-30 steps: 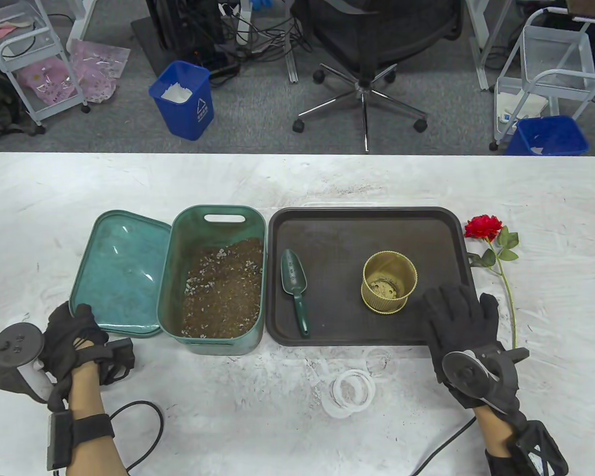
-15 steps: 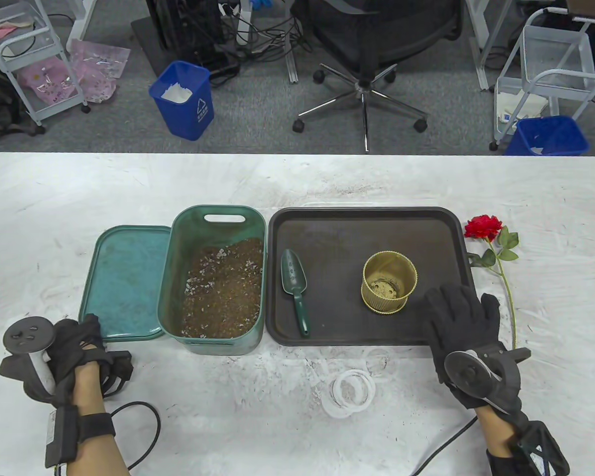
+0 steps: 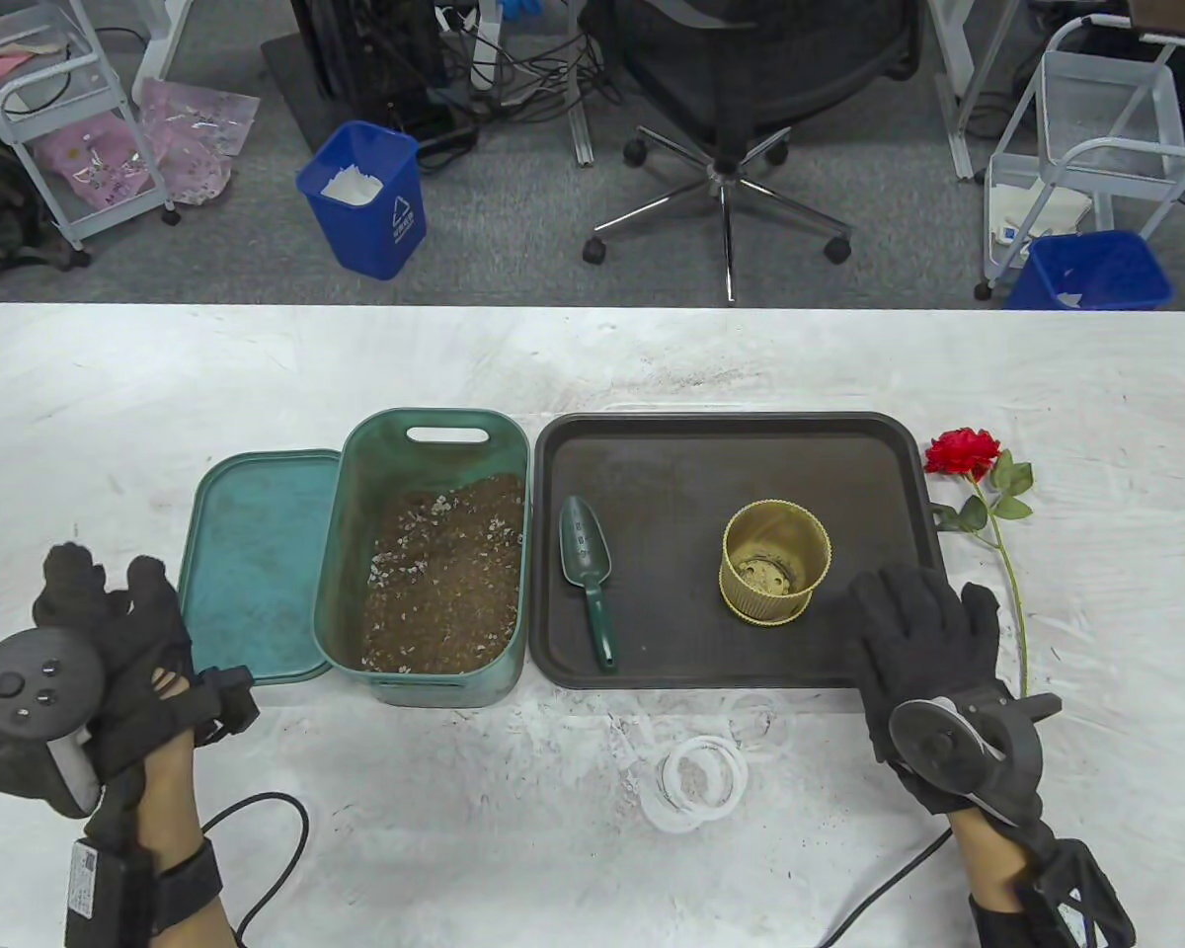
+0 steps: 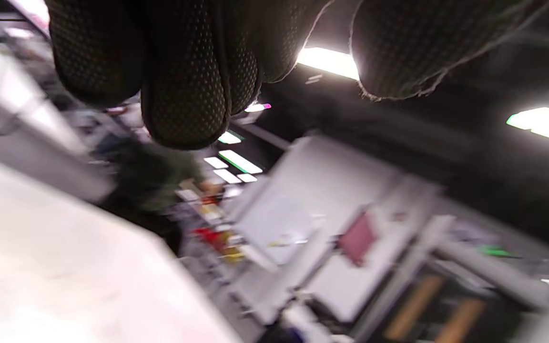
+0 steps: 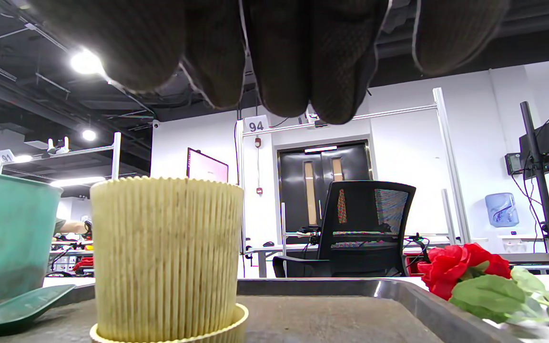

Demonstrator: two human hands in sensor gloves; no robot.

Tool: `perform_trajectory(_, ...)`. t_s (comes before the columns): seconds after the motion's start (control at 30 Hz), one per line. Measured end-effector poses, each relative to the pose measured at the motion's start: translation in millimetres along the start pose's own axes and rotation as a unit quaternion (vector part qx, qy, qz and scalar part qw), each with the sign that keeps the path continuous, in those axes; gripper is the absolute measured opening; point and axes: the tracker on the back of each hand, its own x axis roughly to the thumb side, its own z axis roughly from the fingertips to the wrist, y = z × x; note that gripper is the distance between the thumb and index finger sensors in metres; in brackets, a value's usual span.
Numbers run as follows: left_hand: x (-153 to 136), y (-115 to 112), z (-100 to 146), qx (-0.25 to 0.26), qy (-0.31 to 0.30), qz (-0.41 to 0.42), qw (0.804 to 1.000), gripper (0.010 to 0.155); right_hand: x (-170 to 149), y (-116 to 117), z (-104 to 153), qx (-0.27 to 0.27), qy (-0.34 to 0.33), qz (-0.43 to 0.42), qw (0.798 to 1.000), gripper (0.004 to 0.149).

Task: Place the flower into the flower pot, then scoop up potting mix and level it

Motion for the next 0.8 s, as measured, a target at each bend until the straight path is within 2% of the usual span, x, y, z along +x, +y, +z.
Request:
perform_trajectory(0.1, 57, 18, 25, 0.025, -0.122, 0.027, 0.992, 0.073, 1, 0, 0, 0.0, 0.001, 0.001, 1.0, 0.056)
perform_trajectory(0.17, 89, 20, 47, 0.029, -0.197, 0.037, 0.979, 0.073, 1, 0, 0, 0.0, 0.001, 0.002, 1.0, 0.056)
perform_trajectory(0.23, 115, 14, 71, 0.026, -0.259, 0.036, 0.965, 0.072, 1, 0, 0, 0.001, 0.002, 0.003, 1.0, 0.056)
perform_trajectory(0.33, 144, -11, 113, -0.008, -0.353, 0.02, 0.935, 0.073, -1, 1, 0, 0.004, 0.006, 0.002, 1.0, 0.056)
perform_trajectory(0.43, 153, -41, 146, -0.044, -0.413, -0.01, 0.91, 0.072, -4, 1, 0, 0.005, 0.011, 0.001, 1.0, 0.056)
perform_trajectory(0.5, 154, -62, 170, -0.086, -0.457, -0.053, 0.884, 0.073, -6, 2, -1, 0.006, 0.015, 0.0, 1.0, 0.056)
perform_trajectory(0.57, 151, -77, 191, -0.108, -0.48, -0.068, 0.868, 0.072, -8, 1, -1, 0.007, 0.019, 0.003, 1.0, 0.056)
perform_trajectory(0.63, 151, -86, 209, -0.129, -0.514, -0.092, 0.843, 0.071, -16, -4, -3, -0.003, 0.038, 0.014, 0.999, 0.056)
perform_trajectory(0.7, 152, -93, 223, -0.134, -0.532, -0.096, 0.83, 0.071, -32, -16, -8, -0.032, 0.083, 0.007, 0.996, 0.056)
perform_trajectory(0.8, 154, -104, 239, -0.172, -0.553, -0.09, 0.811, 0.07, -71, -43, -25, -0.077, 0.201, -0.034, 0.976, 0.055)
